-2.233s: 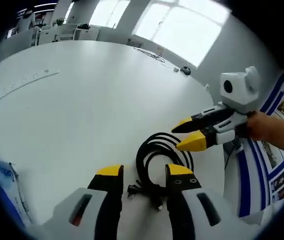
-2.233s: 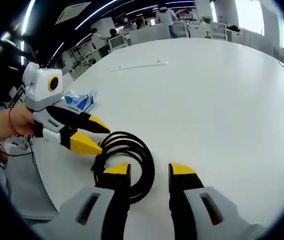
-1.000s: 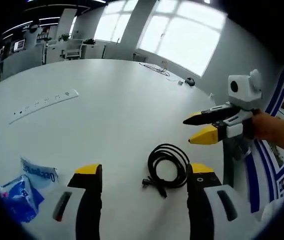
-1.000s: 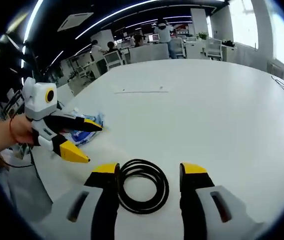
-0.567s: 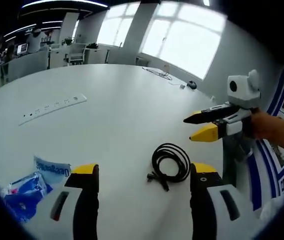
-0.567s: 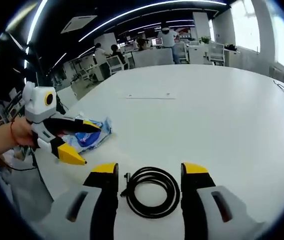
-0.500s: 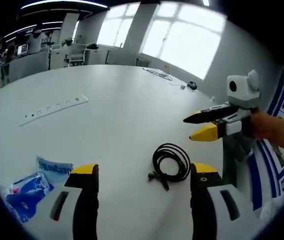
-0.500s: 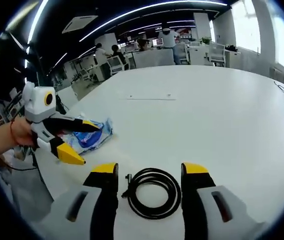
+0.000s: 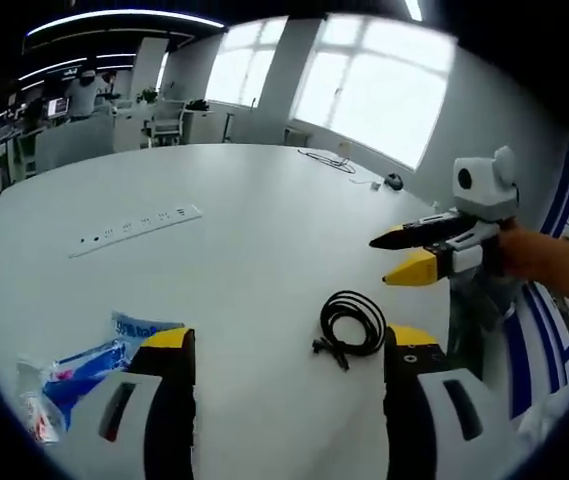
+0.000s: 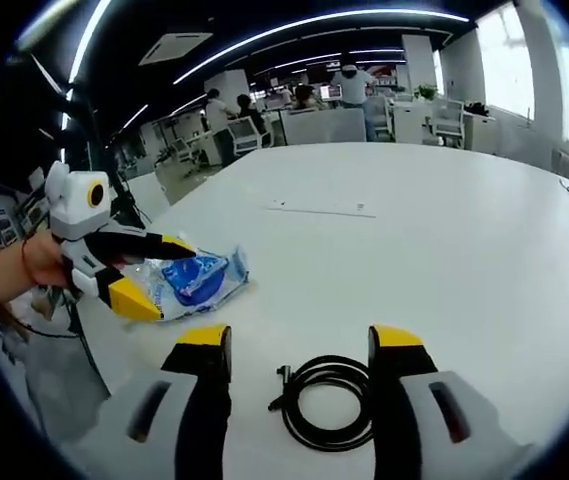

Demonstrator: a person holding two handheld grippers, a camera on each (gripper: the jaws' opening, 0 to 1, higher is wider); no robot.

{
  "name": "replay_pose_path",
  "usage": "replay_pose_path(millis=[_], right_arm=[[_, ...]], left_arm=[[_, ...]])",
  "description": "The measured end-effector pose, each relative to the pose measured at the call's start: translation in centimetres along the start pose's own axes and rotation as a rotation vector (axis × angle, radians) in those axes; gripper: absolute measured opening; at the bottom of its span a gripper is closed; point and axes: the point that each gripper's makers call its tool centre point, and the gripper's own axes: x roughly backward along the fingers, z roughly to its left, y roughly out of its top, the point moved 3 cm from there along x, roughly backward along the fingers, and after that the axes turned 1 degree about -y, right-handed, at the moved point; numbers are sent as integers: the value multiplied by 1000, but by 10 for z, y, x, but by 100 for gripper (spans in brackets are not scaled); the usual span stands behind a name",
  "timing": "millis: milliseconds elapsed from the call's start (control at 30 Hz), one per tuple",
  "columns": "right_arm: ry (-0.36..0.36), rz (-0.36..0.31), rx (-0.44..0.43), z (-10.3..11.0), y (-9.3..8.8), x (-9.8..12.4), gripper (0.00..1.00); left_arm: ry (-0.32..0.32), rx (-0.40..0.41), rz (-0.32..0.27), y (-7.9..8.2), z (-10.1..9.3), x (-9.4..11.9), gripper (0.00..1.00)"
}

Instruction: Arrange the tabletop items into an orderly group along one side of the table until the central work area is clear of visible clutter.

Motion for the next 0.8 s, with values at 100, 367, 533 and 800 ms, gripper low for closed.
replay_pose_path(millis=[100, 367, 533, 800], right_arm=[[7, -3, 8, 5, 3, -1, 56], [35, -4, 23, 23, 9, -5, 61], [52, -4, 35, 35, 13, -9, 61], [80, -1, 48, 55, 17, -18, 62]], left_arm=[[13, -2, -5, 0, 4, 9, 79], [54, 9, -20, -3, 17, 37, 79], [80, 16, -29, -6, 25, 55, 79], [135, 29, -37, -14, 42, 88, 80]])
